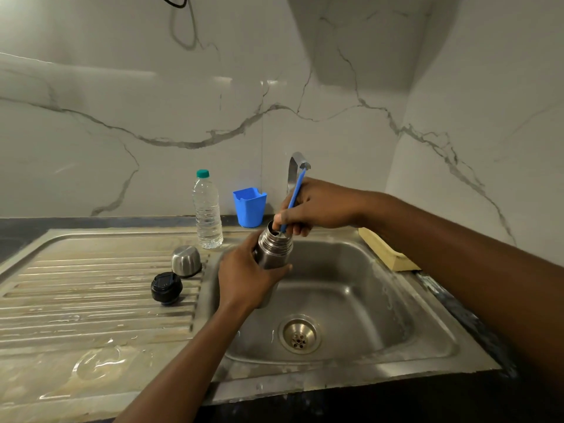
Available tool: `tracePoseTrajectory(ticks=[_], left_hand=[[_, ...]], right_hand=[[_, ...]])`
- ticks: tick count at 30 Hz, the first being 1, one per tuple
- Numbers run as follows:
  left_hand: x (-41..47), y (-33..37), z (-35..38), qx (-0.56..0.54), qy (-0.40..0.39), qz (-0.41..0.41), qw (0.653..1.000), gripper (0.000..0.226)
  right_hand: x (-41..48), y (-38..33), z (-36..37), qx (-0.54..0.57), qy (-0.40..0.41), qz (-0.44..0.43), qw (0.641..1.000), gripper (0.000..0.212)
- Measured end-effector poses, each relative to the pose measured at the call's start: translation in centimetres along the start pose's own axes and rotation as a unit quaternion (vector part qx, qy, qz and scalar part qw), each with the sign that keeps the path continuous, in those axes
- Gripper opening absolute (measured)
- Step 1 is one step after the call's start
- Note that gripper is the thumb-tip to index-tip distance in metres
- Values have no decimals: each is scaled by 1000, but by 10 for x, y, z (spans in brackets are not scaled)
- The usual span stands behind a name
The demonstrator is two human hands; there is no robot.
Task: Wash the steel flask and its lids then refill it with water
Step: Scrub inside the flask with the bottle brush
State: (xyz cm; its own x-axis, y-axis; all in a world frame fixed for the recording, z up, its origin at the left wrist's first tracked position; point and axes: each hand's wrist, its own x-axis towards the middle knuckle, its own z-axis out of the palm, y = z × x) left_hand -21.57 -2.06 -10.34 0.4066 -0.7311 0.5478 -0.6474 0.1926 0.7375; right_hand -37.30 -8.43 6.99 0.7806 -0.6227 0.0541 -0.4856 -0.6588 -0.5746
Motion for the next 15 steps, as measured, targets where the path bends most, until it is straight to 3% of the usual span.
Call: tracePoseTrajectory(ticks=[7,15], left_hand=[[2,-7,0,-1,0,-13,1000,76],[1,-3,1,7,-1,-8,1000,78]], right_hand=[[-8,-11,-28,18,51,-31,998,20],[-2,4,-10,3,8,-5,1000,20]])
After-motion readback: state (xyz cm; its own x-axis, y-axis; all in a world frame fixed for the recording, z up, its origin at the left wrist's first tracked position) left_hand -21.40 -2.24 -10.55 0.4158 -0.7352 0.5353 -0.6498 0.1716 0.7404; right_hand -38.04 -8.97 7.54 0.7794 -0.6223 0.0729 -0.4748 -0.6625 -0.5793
